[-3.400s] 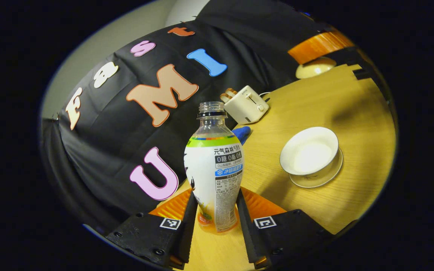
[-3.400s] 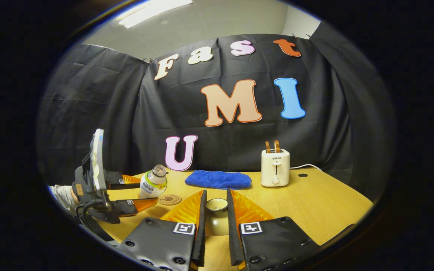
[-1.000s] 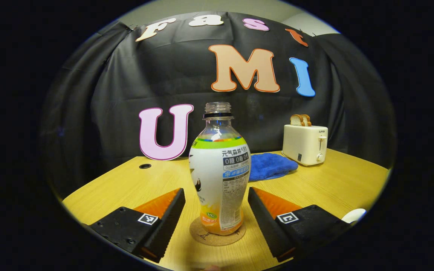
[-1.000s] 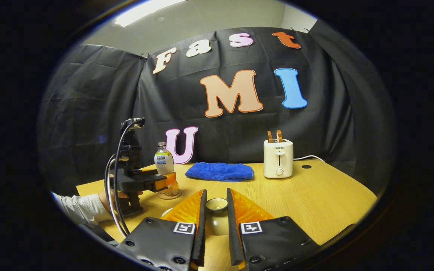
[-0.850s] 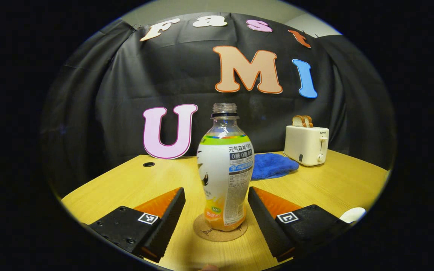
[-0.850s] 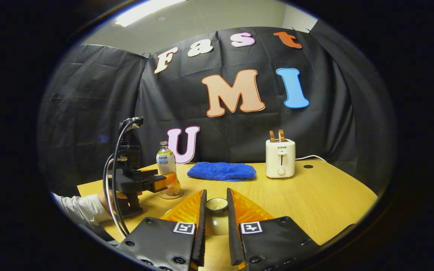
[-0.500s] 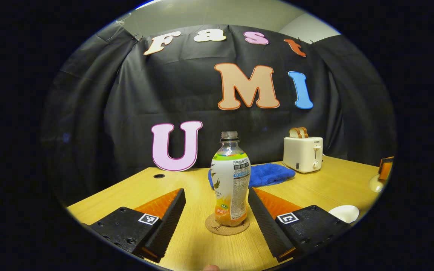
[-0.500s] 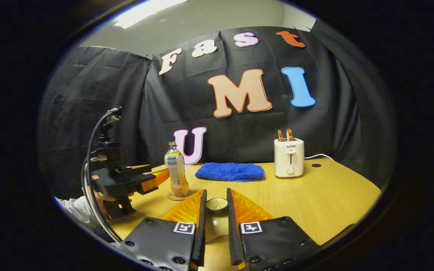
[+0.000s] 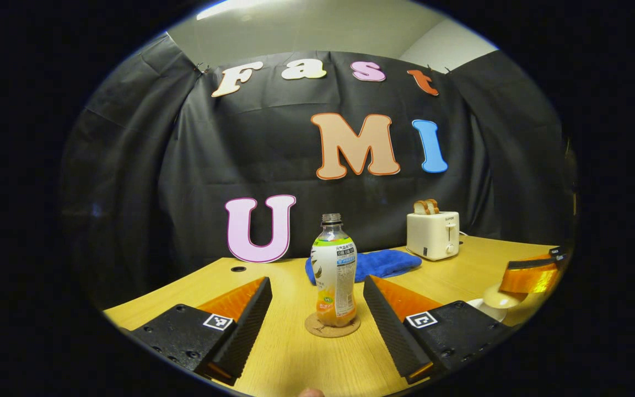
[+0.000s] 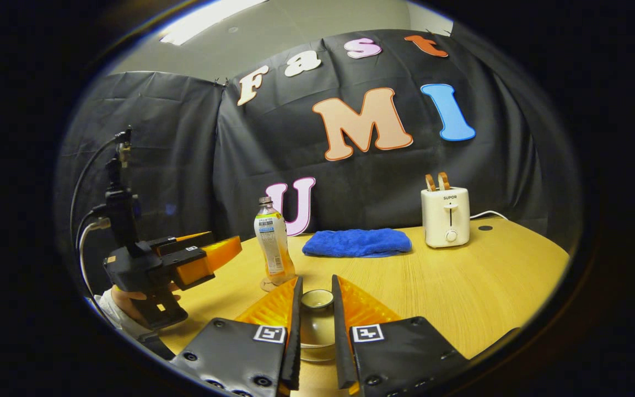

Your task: Open the teacup lid with one hand, grasp the water bottle and pour water into the teacup with the other hand; after pouring, place the water bottle on the coaster and then close the teacup lid.

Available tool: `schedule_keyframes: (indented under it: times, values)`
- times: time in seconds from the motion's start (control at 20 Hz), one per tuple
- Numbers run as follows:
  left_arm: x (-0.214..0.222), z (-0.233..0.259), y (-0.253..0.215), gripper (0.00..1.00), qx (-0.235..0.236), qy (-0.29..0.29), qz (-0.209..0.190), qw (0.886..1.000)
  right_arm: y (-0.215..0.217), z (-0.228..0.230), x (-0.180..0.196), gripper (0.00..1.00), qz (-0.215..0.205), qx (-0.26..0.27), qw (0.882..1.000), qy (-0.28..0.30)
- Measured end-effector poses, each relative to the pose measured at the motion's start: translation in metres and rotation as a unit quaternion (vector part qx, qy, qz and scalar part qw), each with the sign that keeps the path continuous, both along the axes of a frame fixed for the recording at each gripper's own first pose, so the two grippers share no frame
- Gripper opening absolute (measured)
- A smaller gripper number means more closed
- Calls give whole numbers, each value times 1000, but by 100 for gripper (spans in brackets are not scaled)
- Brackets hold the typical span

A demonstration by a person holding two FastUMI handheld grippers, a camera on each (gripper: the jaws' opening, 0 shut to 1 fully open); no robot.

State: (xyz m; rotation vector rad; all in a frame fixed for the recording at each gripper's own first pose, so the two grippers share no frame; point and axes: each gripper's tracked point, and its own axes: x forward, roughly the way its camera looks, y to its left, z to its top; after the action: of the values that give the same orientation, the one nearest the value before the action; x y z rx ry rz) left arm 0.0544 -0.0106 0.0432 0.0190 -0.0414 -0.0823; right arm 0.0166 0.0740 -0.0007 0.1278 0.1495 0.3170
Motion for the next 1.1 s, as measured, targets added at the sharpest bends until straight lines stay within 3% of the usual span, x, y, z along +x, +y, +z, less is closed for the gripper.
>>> schedule_keyframes:
  times: [0.35,0.75,0.95,1.0,1.1]
  values:
    - [-6,-15,8,98,-10,10,1,1000,11,-21,10,27,3,-11,1000,22]
    - [-16,-18,14,98,-15,7,5,1000,15,-33,15,31,-7,-29,999,28]
    - [-20,-23,12,98,-27,11,3,1000,13,-35,12,39,-10,-30,999,27]
    - [-20,-24,12,98,-31,12,2,999,13,-34,13,34,-10,-31,999,26]
    - [-23,-26,12,98,-36,14,2,999,10,-29,9,38,-12,-29,999,17]
